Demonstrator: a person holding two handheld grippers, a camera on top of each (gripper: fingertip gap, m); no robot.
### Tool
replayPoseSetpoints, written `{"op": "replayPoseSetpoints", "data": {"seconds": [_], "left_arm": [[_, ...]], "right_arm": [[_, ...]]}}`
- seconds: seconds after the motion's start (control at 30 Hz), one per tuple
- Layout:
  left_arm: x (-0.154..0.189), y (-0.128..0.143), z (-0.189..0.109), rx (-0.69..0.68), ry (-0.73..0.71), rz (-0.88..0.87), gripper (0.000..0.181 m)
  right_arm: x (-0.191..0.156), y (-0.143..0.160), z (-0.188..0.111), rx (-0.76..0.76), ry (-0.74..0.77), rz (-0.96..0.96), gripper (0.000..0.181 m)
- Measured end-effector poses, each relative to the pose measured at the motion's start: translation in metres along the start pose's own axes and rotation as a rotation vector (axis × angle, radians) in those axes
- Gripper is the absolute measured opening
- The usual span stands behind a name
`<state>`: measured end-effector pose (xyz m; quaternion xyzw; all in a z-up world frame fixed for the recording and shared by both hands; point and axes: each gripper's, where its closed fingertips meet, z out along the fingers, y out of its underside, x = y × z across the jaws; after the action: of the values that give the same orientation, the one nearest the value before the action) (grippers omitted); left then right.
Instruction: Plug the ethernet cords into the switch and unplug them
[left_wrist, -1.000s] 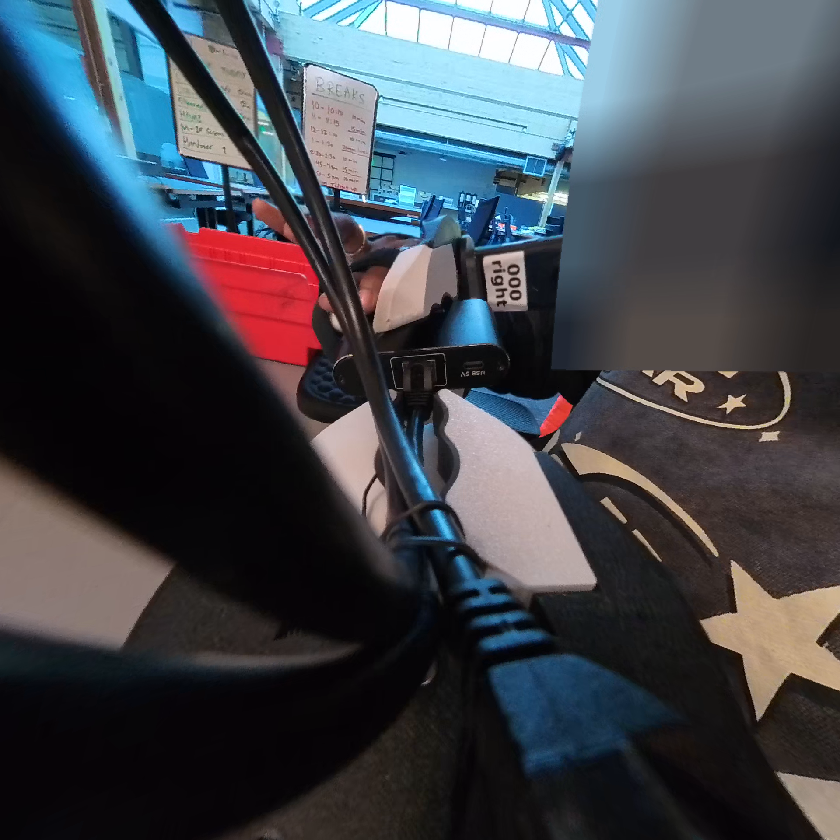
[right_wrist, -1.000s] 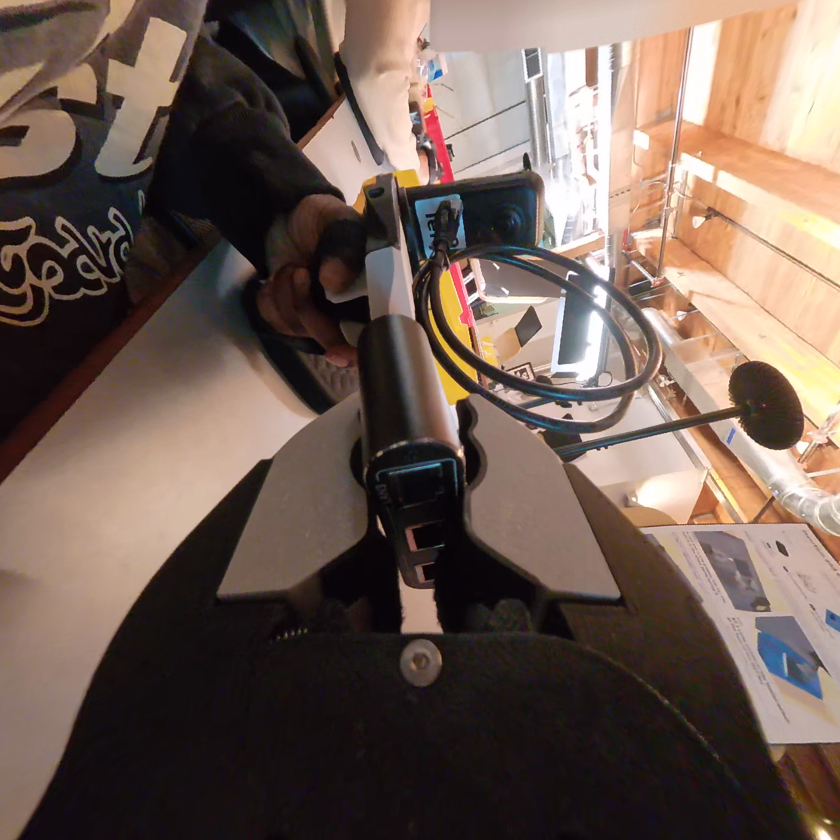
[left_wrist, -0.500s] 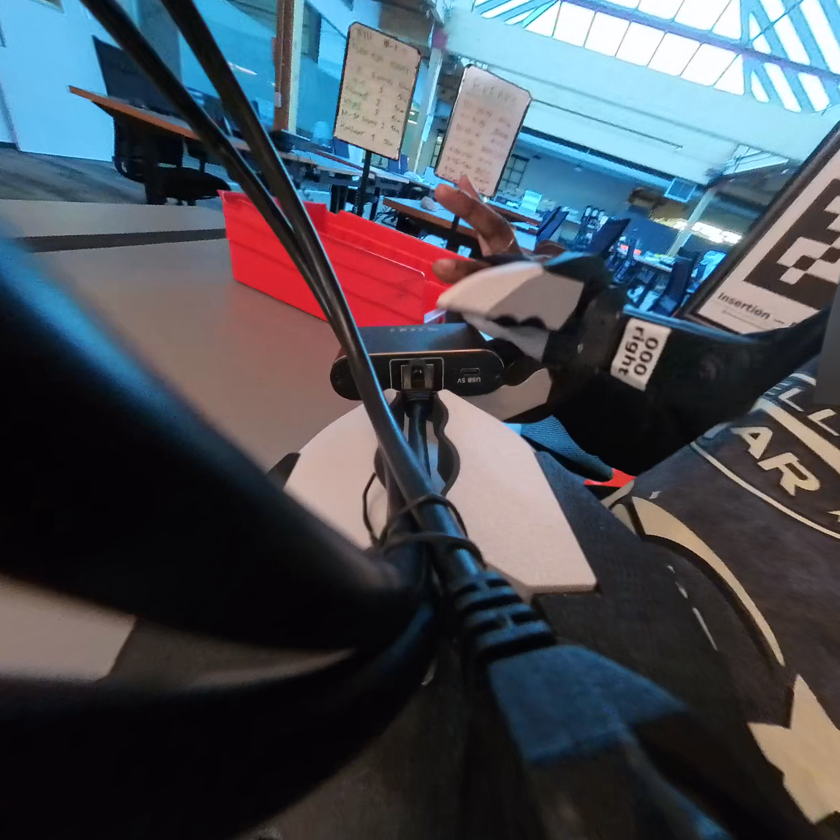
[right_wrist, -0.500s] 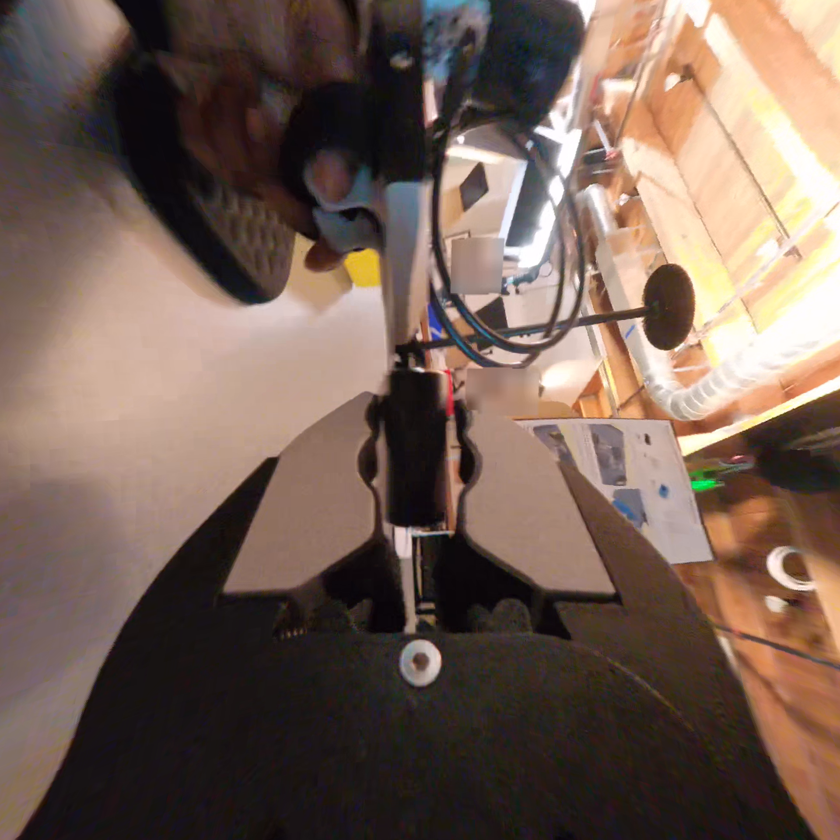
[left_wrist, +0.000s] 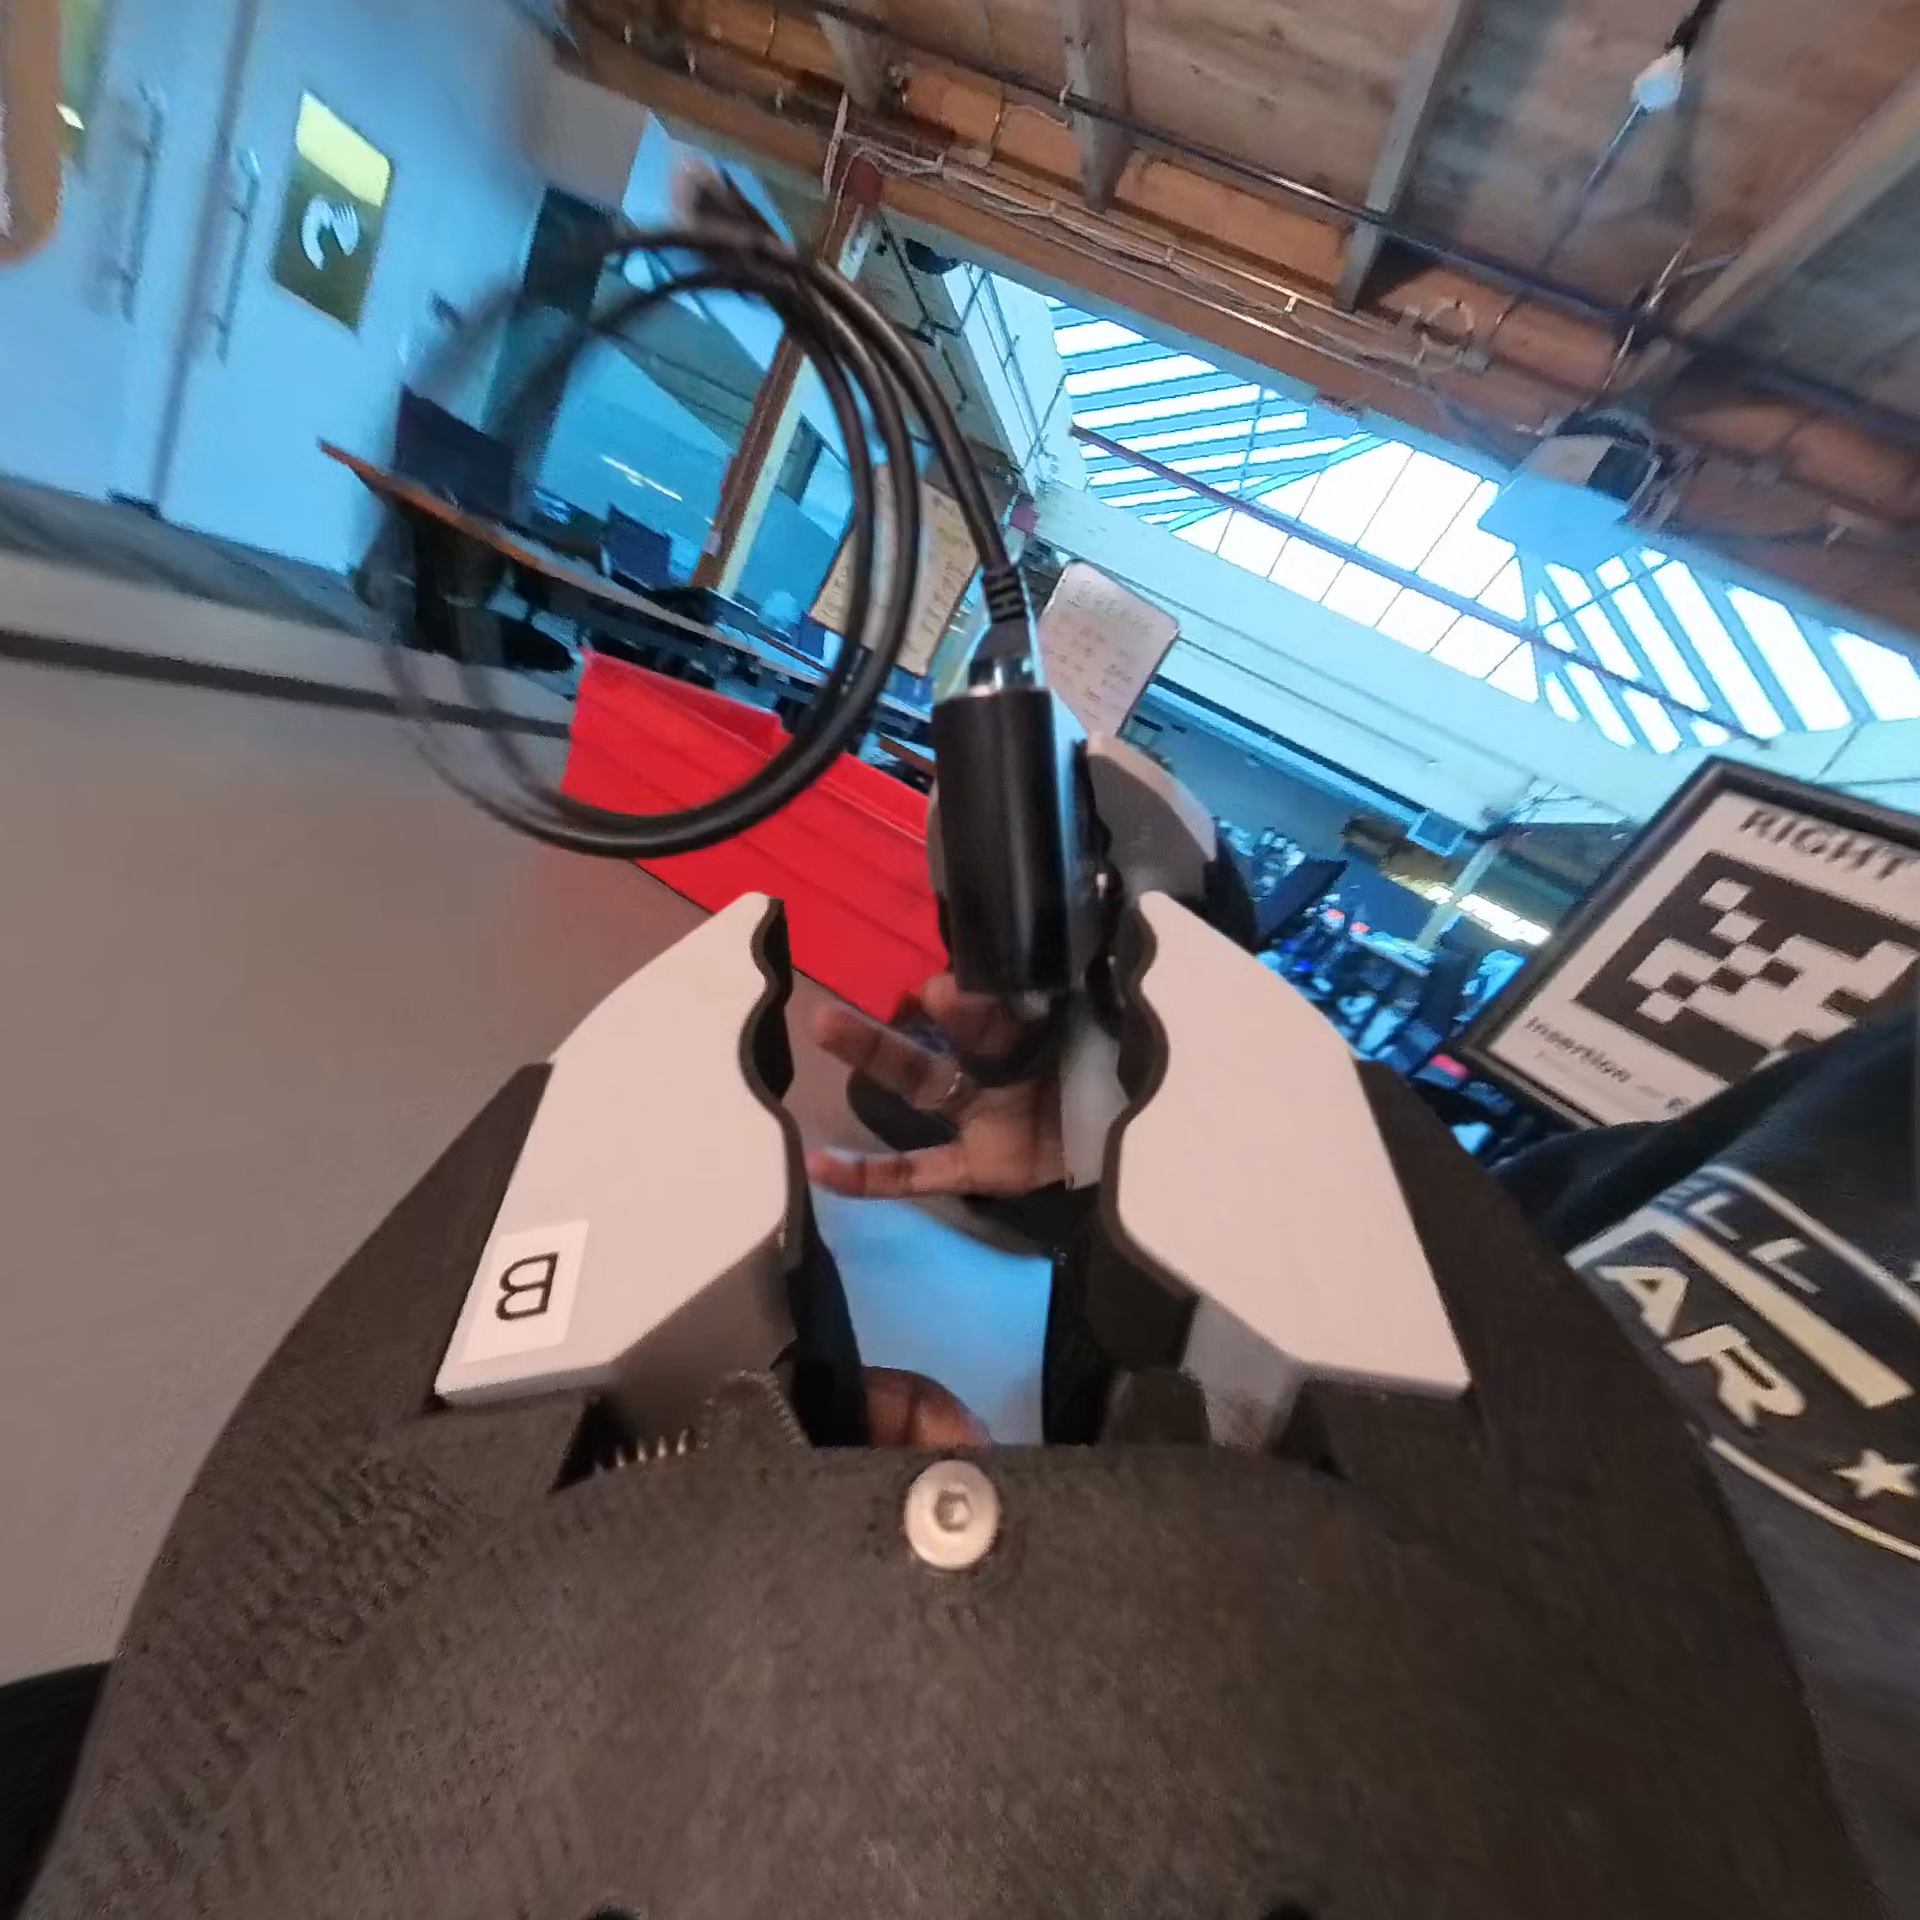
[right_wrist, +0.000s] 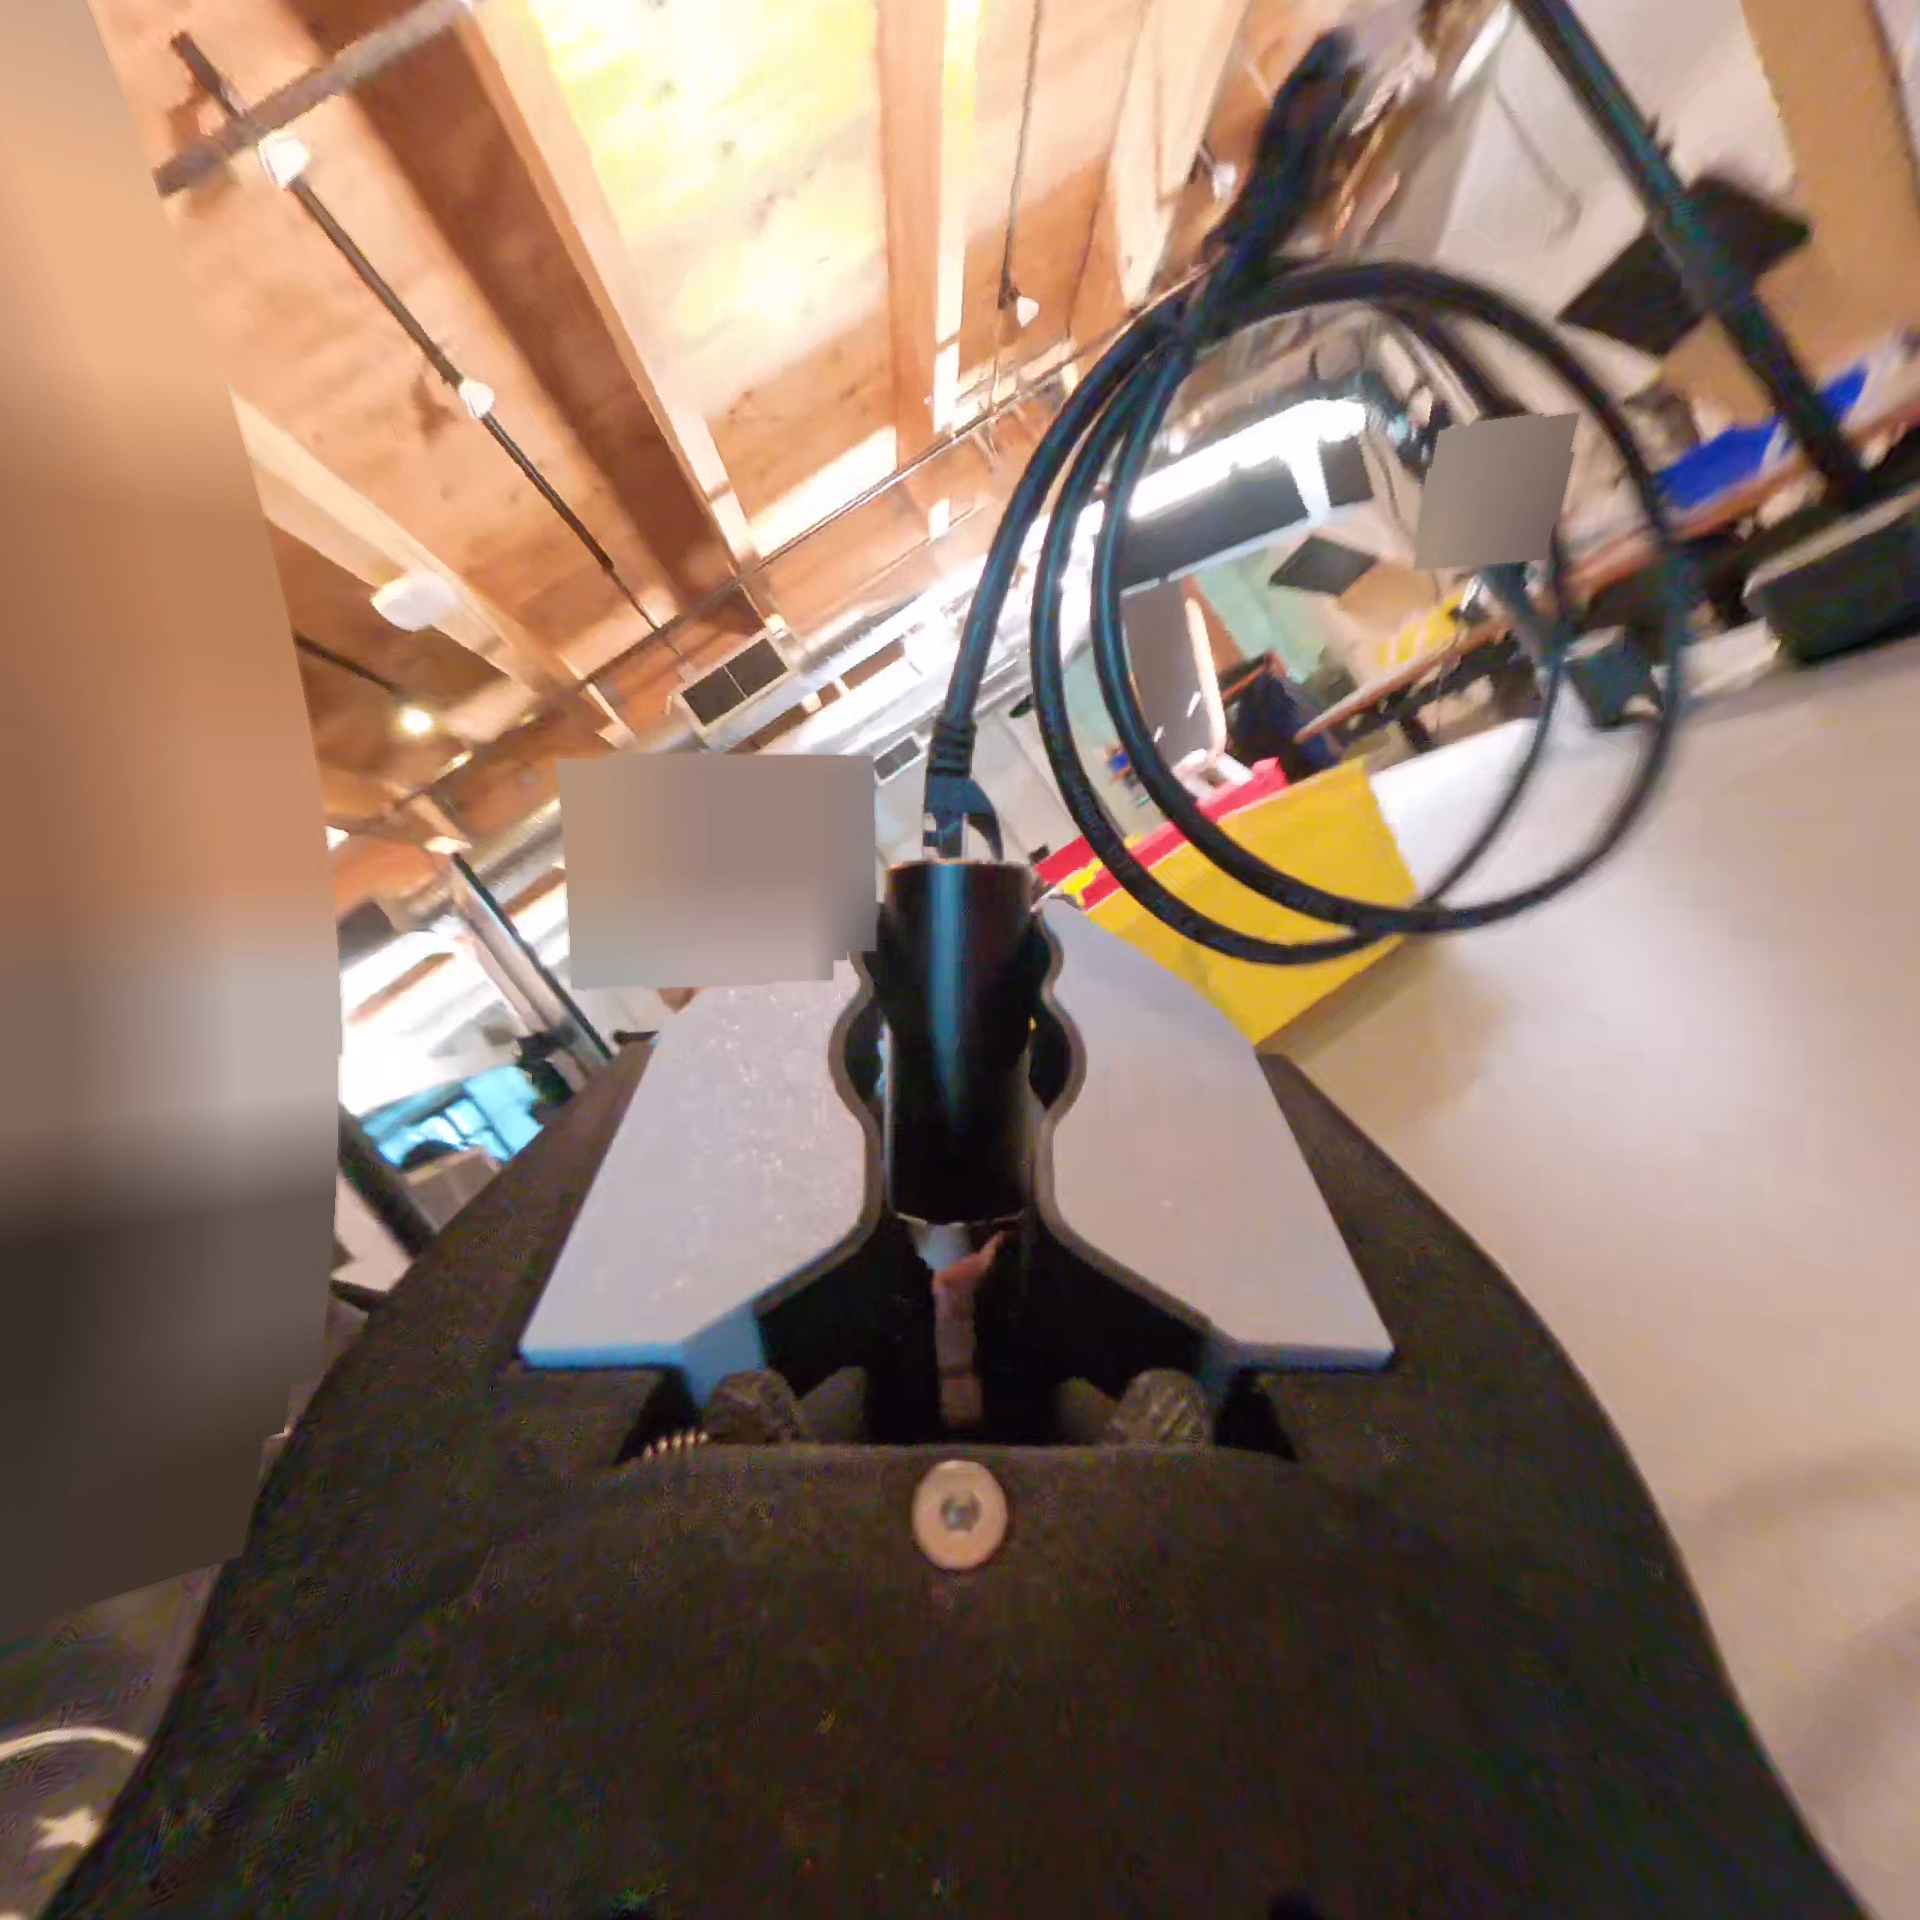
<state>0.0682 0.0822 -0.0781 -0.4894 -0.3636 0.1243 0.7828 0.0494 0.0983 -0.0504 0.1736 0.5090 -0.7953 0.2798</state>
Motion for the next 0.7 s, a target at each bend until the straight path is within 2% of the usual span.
{"op": "replayPoseSetpoints", "data": {"seconds": [0.07, 0.1, 0.13, 0.17, 0.23, 0.27, 0.3, 0.33, 0.37, 0.43, 0.5, 0.57, 0.63, 0.7], "left_arm": [[0.0, 0.004, 0.004, -0.009, 0.012, -0.074, 0.059], [0.001, 0.007, 0.006, -0.019, 0.026, -0.094, 0.052], [0.004, 0.011, 0.007, -0.032, 0.045, -0.105, 0.035], [0.006, 0.013, 0.007, -0.038, 0.063, -0.126, 0.027], [0.006, 0.013, 0.006, -0.03, 0.098, -0.224, 0.025], [0.008, 0.011, 0.005, -0.013, 0.137, -0.297, 0.026], [0.008, 0.007, 0.003, 0.004, 0.161, -0.376, 0.024], [0.005, 0.005, 0.001, 0.016, 0.172, -0.429, 0.024], [0.003, 0.004, -0.001, 0.014, 0.175, -0.464, 0.025], [0.004, 0.005, -0.004, -0.015, 0.195, -0.534, 0.025], [0.006, 0.004, -0.004, -0.02, 0.232, -0.626, 0.025], [0.009, 0.004, -0.003, -0.024, 0.264, -0.693, 0.025], [0.013, 0.01, 0.001, -0.054, 0.275, -0.717, 0.026], [0.017, 0.018, 0.006, -0.095, 0.275, -0.72, 0.026]], "right_arm": [[0.004, 0.008, 0.001, -0.024, 0.009, 0.08, 0.024], [0.006, 0.012, 0.002, -0.041, 0.017, 0.104, 0.024], [0.008, 0.016, 0.003, -0.064, 0.034, 0.115, 0.024], [0.009, 0.017, 0.003, -0.074, 0.045, 0.107, 0.023], [0.007, 0.018, 0.004, -0.116, 0.035, 0.041, 0.025], [0.002, 0.017, 0.004, -0.136, 0.012, -0.026, 0.034], [-0.005, 0.012, 0.002, -0.138, -0.02, -0.135, 0.056], [-0.012, 0.007, 0.0, -0.133, -0.044, -0.296, 0.08], [-0.017, 0.004, -0.004, -0.141, -0.047, -0.509, 0.093], [-0.021, 0.008, -0.014, -0.221, -0.028, -1.079, 0.103], [-0.012, 0.017, -0.026, -0.385, 0.002, -1.696, 0.091], [-0.007, 0.024, -0.032, -0.464, -0.045, -2.157, 0.08], [-0.007, 0.027, -0.03, -0.447, -0.104, -2.345, 0.073], [-0.011, 0.029, -0.025, -0.423, -0.147, -2.353, 0.059]]}}
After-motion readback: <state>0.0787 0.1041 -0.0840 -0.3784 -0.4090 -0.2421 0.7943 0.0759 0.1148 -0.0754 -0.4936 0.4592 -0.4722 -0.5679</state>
